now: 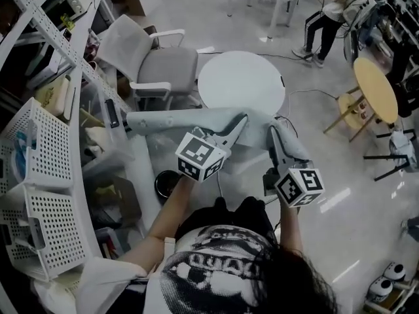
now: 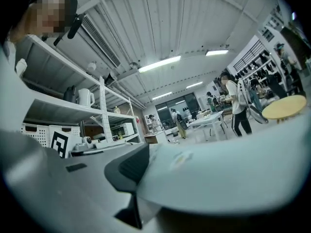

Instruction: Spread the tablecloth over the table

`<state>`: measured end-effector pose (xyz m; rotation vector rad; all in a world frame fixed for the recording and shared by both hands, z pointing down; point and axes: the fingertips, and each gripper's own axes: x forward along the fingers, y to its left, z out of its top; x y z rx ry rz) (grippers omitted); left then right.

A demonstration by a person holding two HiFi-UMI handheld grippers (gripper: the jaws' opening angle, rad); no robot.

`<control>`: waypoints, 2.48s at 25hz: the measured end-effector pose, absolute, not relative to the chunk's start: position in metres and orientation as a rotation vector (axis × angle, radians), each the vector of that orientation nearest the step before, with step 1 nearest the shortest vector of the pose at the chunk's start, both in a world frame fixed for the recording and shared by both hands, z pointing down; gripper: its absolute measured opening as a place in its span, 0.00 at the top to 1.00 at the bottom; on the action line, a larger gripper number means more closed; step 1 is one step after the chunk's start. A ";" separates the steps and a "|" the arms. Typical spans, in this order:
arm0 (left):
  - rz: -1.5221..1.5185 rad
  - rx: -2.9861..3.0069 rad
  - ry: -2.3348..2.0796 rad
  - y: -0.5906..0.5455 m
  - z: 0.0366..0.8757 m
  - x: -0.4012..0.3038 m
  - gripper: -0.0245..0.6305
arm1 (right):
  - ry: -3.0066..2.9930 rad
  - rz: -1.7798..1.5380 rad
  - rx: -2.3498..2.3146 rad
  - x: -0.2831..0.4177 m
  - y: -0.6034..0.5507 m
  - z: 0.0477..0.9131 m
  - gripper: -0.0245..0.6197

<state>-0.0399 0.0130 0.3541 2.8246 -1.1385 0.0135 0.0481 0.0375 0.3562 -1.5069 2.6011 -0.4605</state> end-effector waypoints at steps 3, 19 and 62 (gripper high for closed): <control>-0.005 2.831 -1.117 0.003 0.349 -0.038 0.84 | 2.614 -0.398 -1.536 0.049 0.029 0.349 0.83; -0.027 2.898 -1.214 -0.110 0.313 -0.022 0.84 | 2.660 -0.225 -1.471 0.064 -0.087 0.314 0.83; -0.131 3.017 -1.119 -0.489 0.231 0.029 0.84 | 2.604 0.004 -1.495 0.115 -0.460 0.234 0.82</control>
